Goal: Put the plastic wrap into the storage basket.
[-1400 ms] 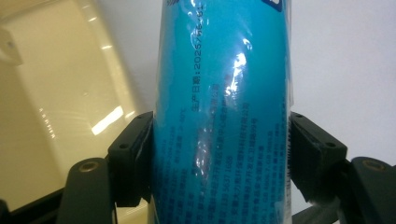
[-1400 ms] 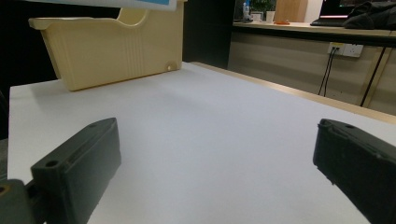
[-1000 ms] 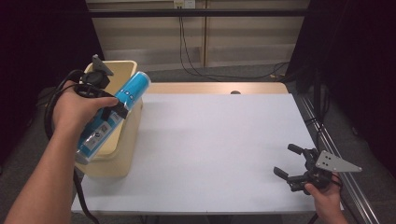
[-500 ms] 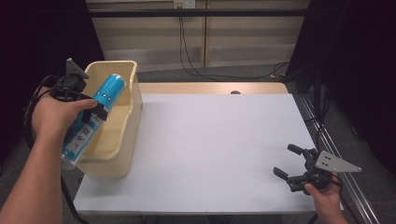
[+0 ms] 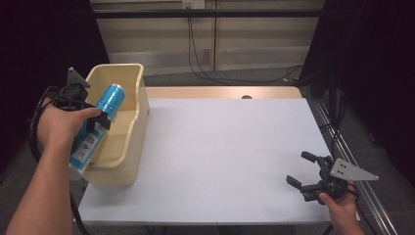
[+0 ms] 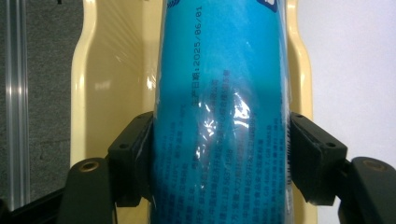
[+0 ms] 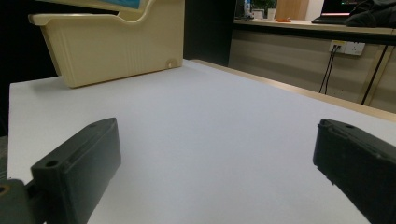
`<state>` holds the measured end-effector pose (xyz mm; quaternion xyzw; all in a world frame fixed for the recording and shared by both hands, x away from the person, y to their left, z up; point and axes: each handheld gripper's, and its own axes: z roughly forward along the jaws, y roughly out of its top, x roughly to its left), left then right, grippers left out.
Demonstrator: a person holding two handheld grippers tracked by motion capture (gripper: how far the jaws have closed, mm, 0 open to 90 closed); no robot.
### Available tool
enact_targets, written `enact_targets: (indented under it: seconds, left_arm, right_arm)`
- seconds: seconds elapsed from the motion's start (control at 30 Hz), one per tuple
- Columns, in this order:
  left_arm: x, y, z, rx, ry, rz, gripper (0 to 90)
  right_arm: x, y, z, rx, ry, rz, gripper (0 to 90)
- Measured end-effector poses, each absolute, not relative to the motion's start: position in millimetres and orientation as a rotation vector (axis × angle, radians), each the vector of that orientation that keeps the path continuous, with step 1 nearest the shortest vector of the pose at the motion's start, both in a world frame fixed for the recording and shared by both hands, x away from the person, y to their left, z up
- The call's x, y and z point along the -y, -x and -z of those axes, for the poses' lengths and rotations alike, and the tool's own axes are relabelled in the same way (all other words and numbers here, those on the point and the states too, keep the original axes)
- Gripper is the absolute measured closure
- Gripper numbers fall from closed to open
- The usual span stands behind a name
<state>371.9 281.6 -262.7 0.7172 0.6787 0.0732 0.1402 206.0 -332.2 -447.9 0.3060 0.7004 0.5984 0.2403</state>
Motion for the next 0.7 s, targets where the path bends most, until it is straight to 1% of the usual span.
enact_targets:
  seconds: [0.1, 0.2, 0.4, 0.43, 0.5, 0.6, 0.7]
  left_arm:
    - [-282.0, -372.7, 265.1, -1.966, -2.059, -0.182, 31.8]
    - [-280.1, -373.0, 265.8, -1.973, -2.063, -0.191, 31.9]
    - [-280.0, -373.7, 268.5, -1.988, -2.045, -0.160, 31.8]
    - [-280.9, -373.2, 266.6, -1.987, -2.016, -0.176, 31.8]
    - [-284.6, -370.2, 248.3, -1.924, -1.911, -0.232, 36.4]
    - [-279.1, -368.3, 230.1, -1.892, -1.950, -0.247, 32.8]
    - [-271.2, -368.0, 225.3, -1.839, -1.936, -0.236, 31.4]
  right_arm:
    - [332.6, -206.1, 447.7, -1.913, -0.834, -1.639, 0.5]
    - [332.4, -205.7, 447.5, -1.913, -0.834, -1.640, 0.5]
    - [332.3, -205.3, 447.4, -1.913, -0.834, -1.641, 0.6]
    - [332.4, -205.2, 447.4, -1.913, -0.834, -1.641, 0.6]
    - [332.5, -205.4, 447.4, -1.912, -0.834, -1.640, 0.6]
    - [332.0, -206.0, 447.6, -1.914, -0.832, -1.641, 0.5]
    - [331.2, -205.8, 447.0, -1.912, -0.827, -1.641, 0.5]
